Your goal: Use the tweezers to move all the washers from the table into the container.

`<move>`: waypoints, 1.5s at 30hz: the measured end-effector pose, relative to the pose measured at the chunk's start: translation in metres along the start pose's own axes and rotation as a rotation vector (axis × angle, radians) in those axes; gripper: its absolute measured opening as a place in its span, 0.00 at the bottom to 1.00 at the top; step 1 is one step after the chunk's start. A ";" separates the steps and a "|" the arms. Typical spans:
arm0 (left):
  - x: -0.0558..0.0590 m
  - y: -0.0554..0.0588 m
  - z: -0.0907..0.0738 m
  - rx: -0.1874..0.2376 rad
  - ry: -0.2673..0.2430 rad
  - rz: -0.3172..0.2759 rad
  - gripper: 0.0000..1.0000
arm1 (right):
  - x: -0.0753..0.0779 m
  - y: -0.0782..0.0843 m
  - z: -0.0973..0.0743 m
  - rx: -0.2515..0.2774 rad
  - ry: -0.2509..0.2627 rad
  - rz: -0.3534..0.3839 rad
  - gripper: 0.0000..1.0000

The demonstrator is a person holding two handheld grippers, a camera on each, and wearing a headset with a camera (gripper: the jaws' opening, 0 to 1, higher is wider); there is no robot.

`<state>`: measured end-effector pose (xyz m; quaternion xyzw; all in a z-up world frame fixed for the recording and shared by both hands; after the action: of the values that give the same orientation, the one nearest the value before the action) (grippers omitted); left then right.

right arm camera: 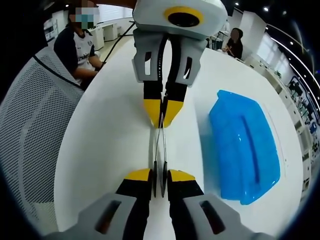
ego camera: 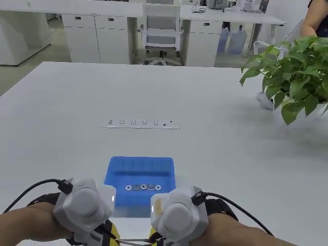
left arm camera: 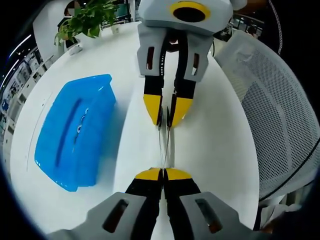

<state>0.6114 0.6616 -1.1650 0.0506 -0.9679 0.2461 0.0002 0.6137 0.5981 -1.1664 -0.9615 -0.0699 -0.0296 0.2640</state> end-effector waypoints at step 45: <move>-0.005 -0.016 -0.080 0.375 -0.256 -0.285 0.93 | 0.032 0.045 -0.099 0.314 0.383 0.444 0.95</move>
<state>0.6156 0.6861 -1.0870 0.2162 -0.8806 0.4103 -0.0972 0.6500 0.5131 -1.1005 -0.8778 0.1887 -0.1404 0.4173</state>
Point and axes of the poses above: the centre of the closed fingertips' face, and the gripper's own axes: z roughly forward along the fingers, x roughly to its right, y roughly out of its underside, the point moved 2 cm from there along -z, roughly backward along the fingers, and after that the axes turned 3 degrees about -x, right-handed, at the moved point
